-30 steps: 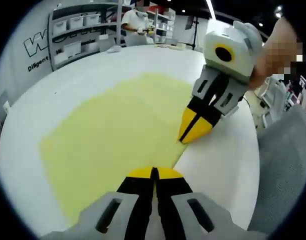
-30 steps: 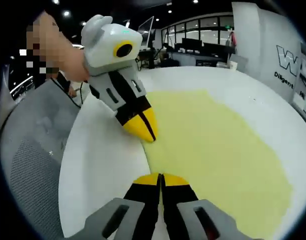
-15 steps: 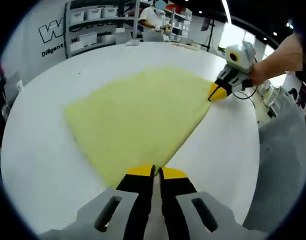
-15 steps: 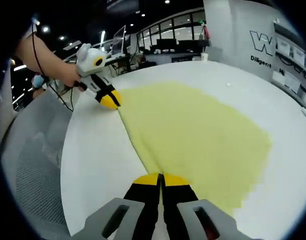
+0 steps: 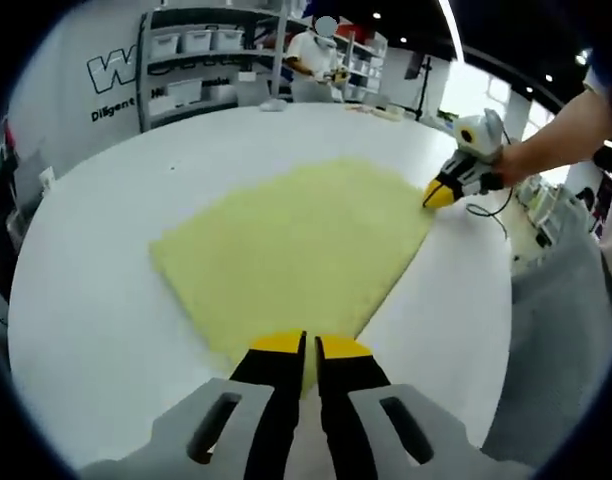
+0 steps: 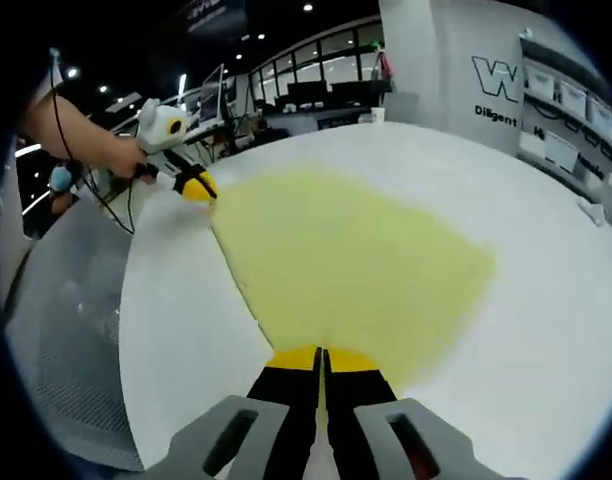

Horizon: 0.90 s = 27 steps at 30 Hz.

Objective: Fold the garment on the visible template until the final outline fits inside the template.

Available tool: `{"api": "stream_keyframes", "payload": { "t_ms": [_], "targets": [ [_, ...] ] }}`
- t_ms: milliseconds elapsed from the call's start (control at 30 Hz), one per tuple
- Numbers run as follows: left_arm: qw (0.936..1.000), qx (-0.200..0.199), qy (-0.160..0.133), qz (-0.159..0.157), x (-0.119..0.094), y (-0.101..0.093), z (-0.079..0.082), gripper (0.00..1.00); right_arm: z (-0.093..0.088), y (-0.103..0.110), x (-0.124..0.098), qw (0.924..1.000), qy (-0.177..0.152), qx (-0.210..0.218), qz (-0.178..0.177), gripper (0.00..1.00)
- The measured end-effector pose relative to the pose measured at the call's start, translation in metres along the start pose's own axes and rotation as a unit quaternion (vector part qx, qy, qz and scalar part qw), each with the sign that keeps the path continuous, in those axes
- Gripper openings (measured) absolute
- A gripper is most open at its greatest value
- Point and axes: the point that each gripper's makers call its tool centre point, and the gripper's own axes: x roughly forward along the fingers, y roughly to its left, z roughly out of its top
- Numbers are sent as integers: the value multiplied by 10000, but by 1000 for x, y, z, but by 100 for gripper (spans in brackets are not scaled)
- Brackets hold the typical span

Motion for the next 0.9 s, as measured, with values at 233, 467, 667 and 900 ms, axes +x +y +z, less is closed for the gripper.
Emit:
{"api": "stream_keyframes", "payload": {
  "t_ms": [233,467,667,900],
  "targets": [
    [9993,164,331,11,12,2,-18,9,5,12,27,9997,145,-175,135,0],
    [9990,-127,300,320,-12,27,-40,3,-21,-1,4,9997,74,209,-47,0],
    [9979,-365,229,475,-21,32,-44,8,-33,-12,-14,9990,167,330,-255,0],
    [9946,-635,374,728,-36,40,-58,21,-41,-17,-29,9980,280,376,-435,0]
  ]
}}
